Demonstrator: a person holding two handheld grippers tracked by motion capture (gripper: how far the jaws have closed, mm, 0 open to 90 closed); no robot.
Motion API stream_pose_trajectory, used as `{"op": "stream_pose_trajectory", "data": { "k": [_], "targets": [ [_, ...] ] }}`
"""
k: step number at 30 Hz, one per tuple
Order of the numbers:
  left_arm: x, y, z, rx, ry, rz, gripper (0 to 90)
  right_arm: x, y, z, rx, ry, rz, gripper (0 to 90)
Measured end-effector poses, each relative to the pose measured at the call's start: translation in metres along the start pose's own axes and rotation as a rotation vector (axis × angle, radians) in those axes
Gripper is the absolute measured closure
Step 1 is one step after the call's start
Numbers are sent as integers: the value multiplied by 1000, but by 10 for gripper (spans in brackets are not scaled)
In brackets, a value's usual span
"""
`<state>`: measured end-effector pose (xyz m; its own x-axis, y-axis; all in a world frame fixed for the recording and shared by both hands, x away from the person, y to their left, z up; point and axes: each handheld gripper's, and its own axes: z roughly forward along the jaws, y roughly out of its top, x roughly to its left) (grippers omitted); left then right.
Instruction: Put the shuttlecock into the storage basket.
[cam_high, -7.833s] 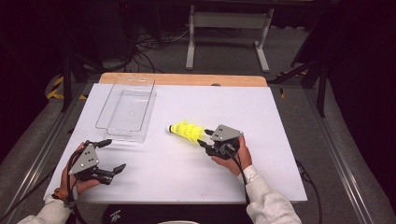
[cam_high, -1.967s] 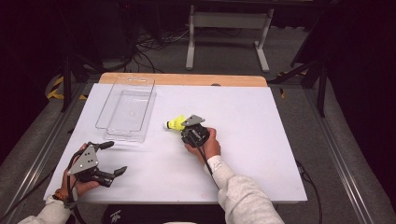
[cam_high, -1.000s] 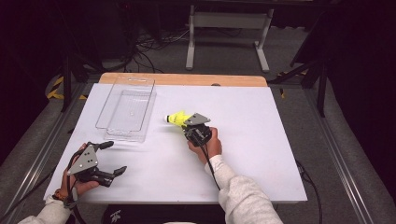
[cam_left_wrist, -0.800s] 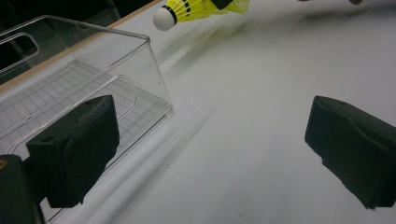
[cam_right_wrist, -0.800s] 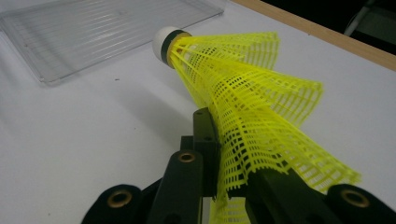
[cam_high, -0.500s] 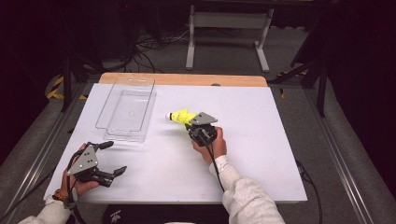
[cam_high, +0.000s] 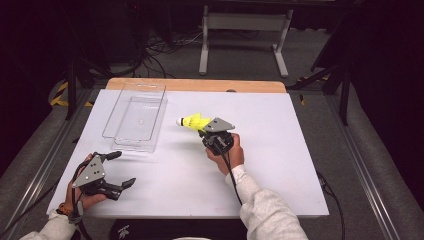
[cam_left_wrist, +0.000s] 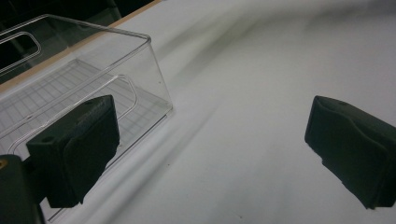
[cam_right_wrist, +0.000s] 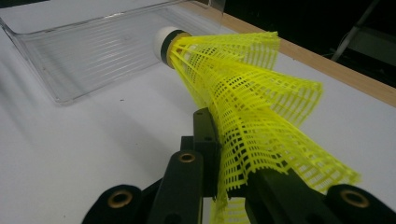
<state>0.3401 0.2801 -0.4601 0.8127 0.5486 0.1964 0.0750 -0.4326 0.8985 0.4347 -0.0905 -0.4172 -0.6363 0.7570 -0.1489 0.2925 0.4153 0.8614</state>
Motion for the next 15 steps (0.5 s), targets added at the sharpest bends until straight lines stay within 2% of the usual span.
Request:
{"op": "stream_pose_trajectory", "data": {
  "k": [15],
  "targets": [
    [0, 0, 0, 0, 2, -5, 41, 6, 22, -4, -25, 13, -43, 873]
  ]
}}
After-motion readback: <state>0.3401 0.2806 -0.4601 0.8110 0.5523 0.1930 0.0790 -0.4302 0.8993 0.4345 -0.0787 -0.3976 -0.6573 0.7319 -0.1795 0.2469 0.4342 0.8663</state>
